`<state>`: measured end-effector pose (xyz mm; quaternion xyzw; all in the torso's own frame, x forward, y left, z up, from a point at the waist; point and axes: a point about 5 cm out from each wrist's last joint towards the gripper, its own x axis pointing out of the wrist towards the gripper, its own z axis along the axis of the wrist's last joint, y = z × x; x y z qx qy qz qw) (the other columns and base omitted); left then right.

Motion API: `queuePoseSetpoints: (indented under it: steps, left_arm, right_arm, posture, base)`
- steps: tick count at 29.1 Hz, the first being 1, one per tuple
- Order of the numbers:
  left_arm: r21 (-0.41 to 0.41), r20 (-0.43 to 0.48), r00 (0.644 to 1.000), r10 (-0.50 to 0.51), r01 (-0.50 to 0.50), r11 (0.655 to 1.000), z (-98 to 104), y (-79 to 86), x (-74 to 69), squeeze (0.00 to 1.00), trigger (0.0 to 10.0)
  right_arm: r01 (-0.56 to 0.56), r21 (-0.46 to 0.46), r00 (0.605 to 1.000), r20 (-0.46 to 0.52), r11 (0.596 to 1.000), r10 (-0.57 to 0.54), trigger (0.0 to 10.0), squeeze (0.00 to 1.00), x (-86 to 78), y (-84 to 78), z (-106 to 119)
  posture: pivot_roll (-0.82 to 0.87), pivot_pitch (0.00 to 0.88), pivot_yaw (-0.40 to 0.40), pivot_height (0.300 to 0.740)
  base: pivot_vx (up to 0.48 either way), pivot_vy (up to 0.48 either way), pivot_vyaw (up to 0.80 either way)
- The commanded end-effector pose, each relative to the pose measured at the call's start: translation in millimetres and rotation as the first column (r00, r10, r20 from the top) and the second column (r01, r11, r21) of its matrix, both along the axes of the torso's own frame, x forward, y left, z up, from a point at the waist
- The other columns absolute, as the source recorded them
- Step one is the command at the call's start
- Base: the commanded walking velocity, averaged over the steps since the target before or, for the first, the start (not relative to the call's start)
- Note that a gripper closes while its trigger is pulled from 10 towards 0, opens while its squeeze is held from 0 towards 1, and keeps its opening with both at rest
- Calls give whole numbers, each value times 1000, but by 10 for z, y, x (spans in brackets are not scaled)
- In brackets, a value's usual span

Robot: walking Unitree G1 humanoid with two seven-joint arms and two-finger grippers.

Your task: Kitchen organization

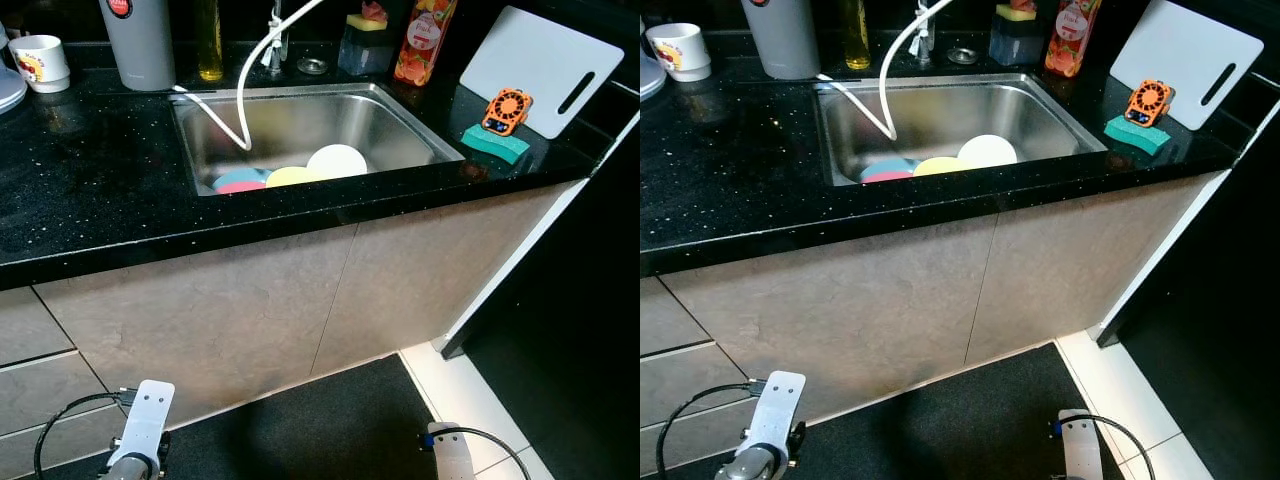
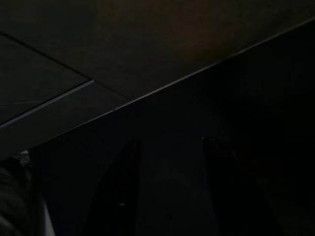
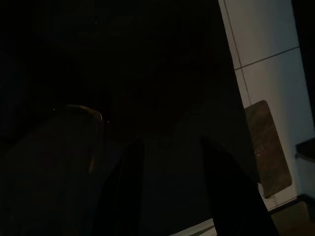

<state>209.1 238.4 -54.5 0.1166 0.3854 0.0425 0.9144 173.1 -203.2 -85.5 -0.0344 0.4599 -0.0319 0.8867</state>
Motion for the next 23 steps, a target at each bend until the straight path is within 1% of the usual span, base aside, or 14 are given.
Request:
queuePoseSetpoints:
  steps: [1, 3, 7, 16, 20, 23]
  left_arm:
    - [-4, -7, 1000, 2, -2, 1000, -30, -27, -30, 0, 10000]
    - [-4, -6, 1000, 2, -2, 1000, -31, -31, -28, 0, 10000]
    - [-11, 0, 1000, 17, -17, 1000, -37, -38, -29, 0, 10000]
    - [-13, -5, 1000, 8, -8, 1000, -49, -51, -41, 0, 10000]
    - [-8, -12, 1000, -2, 2, 1000, -61, -47, -64, 0, 10000]
    - [-1, -27, 999, -25, 25, 1000, -88, -58, -110, 0, 10000]
  right_arm:
    - [5, -13, 1000, -9, 1000, -5, 10000, 0, -28, -55, -4]
    - [6, -14, 1000, -10, 1000, -6, 10000, 0, -31, -62, -4]
    - [13, -19, 1000, -15, 1000, -13, 10000, 0, -53, -95, -9]
    - [19, -21, 1000, -25, 1000, -19, 10000, 0, -93, -110, -23]
    - [9, -23, 1000, -29, 1000, -10, 10000, 0, -102, -102, -29]
    - [-17, -31, 999, -33, 999, 16, 10000, 0, -106, -91, -32]
  posture:
    - [114, 67, -96, 740]
    - [114, 67, -98, 740]
    - [109, 68, -100, 740]
    - [109, 71, -98, 740]
    - [112, 70, -97, 740]
    - [115, 69, -96, 740]
  base:
    - [0, -311, 0]
    - [0, -311, 0]
    - [0, 0, 0]
    - [0, 0, 0]
    - [0, 0, 0]
    - [0, 0, 0]
